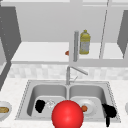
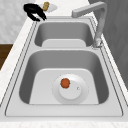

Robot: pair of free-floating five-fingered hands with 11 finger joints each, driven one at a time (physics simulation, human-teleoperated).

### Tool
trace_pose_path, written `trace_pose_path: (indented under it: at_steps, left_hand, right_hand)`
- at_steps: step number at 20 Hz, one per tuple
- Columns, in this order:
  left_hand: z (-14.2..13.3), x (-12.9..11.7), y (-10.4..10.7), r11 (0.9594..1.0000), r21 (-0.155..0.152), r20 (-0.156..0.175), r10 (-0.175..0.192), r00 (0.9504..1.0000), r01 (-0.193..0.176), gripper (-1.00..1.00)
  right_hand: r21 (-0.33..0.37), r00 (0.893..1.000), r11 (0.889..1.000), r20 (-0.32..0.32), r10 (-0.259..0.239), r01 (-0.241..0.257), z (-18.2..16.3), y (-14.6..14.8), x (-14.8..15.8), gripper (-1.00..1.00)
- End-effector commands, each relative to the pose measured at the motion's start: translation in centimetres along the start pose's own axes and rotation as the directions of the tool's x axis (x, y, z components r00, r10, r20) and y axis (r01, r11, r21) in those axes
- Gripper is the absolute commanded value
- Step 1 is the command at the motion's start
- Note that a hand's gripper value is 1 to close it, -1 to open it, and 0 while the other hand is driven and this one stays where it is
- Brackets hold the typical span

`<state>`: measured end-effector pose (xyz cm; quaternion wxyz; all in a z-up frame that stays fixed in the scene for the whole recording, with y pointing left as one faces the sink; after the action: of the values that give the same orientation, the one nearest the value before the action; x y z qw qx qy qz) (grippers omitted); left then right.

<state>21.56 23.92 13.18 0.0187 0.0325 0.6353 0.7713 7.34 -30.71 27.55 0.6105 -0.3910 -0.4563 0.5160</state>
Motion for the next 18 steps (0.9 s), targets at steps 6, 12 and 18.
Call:
trace_pose_path:
  at_steps: [6,12,18]
  left_hand:
    - [0.0,0.0,0.0,1.0,0.0,0.0,0.0,1.0,0.0,0.0]
    - [0.0,0.0,0.0,1.0,0.0,0.0,0.0,1.0,0.0,0.0]
    - [0.0,0.0,0.0,1.0,0.0,0.0,0.0,1.0,0.0,0.0]
  right_hand:
    - [-0.032,1.0,0.999,-0.01,0.029,-0.029,3.2,2.3,2.9,-1.0]
    - [0.001,1.0,1.0,-0.006,0.009,-0.009,1.7,2.4,3.8,-1.0]
    - [-0.001,1.0,1.0,-0.006,0.004,-0.004,-0.3,2.5,4.8,-1.0]
